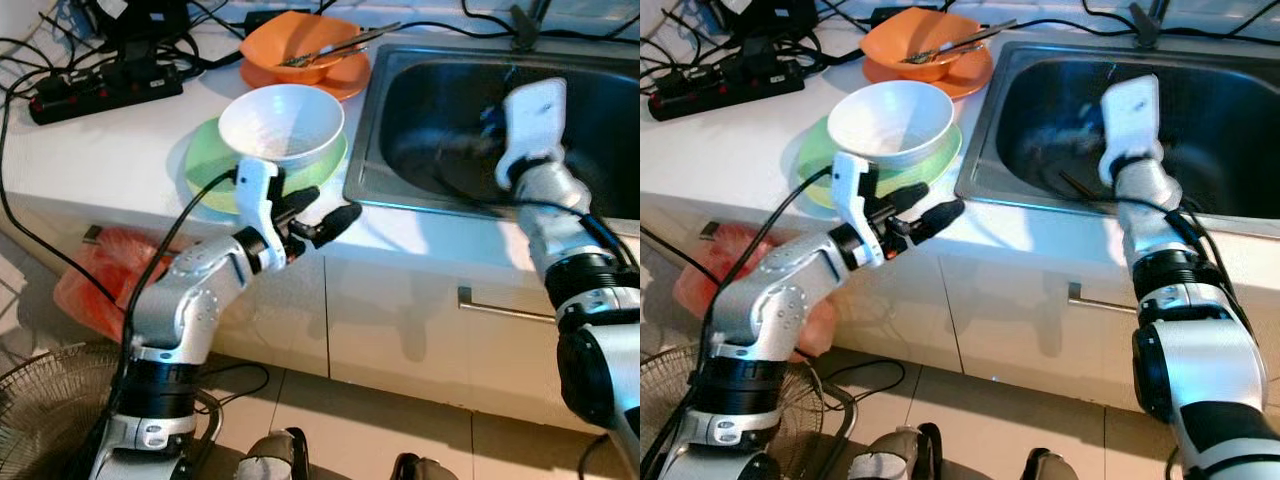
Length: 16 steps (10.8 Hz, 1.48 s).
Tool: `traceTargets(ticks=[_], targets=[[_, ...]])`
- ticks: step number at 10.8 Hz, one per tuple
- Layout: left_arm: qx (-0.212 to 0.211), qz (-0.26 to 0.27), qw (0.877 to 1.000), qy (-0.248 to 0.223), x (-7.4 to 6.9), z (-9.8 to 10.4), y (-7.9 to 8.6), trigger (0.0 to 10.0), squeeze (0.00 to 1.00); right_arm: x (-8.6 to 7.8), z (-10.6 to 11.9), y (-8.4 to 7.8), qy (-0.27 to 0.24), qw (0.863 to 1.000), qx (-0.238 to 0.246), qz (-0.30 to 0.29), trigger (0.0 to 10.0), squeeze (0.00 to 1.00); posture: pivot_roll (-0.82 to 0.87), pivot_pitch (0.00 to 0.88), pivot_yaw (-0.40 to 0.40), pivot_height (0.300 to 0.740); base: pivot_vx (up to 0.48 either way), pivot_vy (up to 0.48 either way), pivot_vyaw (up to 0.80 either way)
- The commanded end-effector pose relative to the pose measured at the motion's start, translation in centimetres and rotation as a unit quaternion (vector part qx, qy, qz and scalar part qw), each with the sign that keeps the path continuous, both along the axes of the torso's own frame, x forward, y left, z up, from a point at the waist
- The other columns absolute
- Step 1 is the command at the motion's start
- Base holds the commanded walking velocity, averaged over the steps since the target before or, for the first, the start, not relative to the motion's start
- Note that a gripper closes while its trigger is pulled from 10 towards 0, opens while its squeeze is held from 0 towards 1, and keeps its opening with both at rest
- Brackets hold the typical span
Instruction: Kitchen organization
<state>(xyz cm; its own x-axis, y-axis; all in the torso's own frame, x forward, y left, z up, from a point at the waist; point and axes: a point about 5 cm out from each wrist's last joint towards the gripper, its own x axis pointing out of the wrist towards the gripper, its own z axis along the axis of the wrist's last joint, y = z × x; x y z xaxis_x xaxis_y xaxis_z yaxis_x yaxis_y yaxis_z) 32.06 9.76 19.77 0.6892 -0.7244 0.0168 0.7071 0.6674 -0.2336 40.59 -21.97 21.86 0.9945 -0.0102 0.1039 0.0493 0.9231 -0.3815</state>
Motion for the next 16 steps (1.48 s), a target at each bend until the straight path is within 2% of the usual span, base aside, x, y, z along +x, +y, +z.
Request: traceTargets(ticks=[1, 5, 6, 7, 12, 13, 16], targets=[[0.015, -0.001, 1.000, -0.010, -0.1, 0.3, -0.1, 10.0, 1.00, 0.1, -0.1, -0.1, 0.015, 1.000, -0.023, -0.002, 10.0, 0.00, 0.19, 0.145, 0.072, 0.740, 0.000, 0.000, 0.00], [0.064, -0.041, 0.996, -0.039, -0.7, 1.7, -0.7, 10.0, 1.00, 0.2, -0.5, -0.6, 0.064, 0.998, -0.020, 0.008, 10.0, 0.00, 0.21, 0.144, 0.087, 0.740, 0.000, 0.000, 0.00], [0.065, -0.040, 0.996, -0.042, -0.6, 2.0, -0.7, 10.0, 1.00, 0.3, -0.4, -0.7, 0.066, 0.998, -0.010, 0.009, 10.0, 0.96, 0.21, 0.144, 0.087, 0.740, 0.000, 0.000, 0.00], [0.065, -0.040, 0.996, -0.045, -0.5, 2.2, -0.6, 10.0, 1.00, 0.3, -0.2, -0.7, 0.068, 0.998, -0.004, 0.012, 10.0, 1.00, 0.21, 0.145, 0.088, 0.740, 0.000, 0.000, 0.00], [0.073, -0.035, 0.996, -0.041, -0.3, 2.1, -0.4, 10.0, 1.00, 0.4, 0.0, -0.4, 0.071, 0.997, 0.011, 0.026, 10.0, 1.00, 0.21, 0.137, 0.095, 0.740, 0.000, 0.000, 0.00], [0.081, -0.027, 0.995, -0.051, -0.1, 2.5, -0.1, 10.0, 1.00, 0.5, 0.4, -0.1, 0.062, 0.997, 0.034, 0.038, 10.0, 1.00, 0.21, 0.136, 0.094, 0.740, 0.000, 0.000, 0.00], [0.123, -0.012, 0.988, -0.096, 0.5, 4.1, 0.7, 10.0, 1.00, 0.8, 2.0, 1.2, 0.029, 0.994, 0.061, 0.087, 10.0, 1.00, 0.19, 0.134, 0.091, 0.740, 0.000, 0.000, 0.00]])
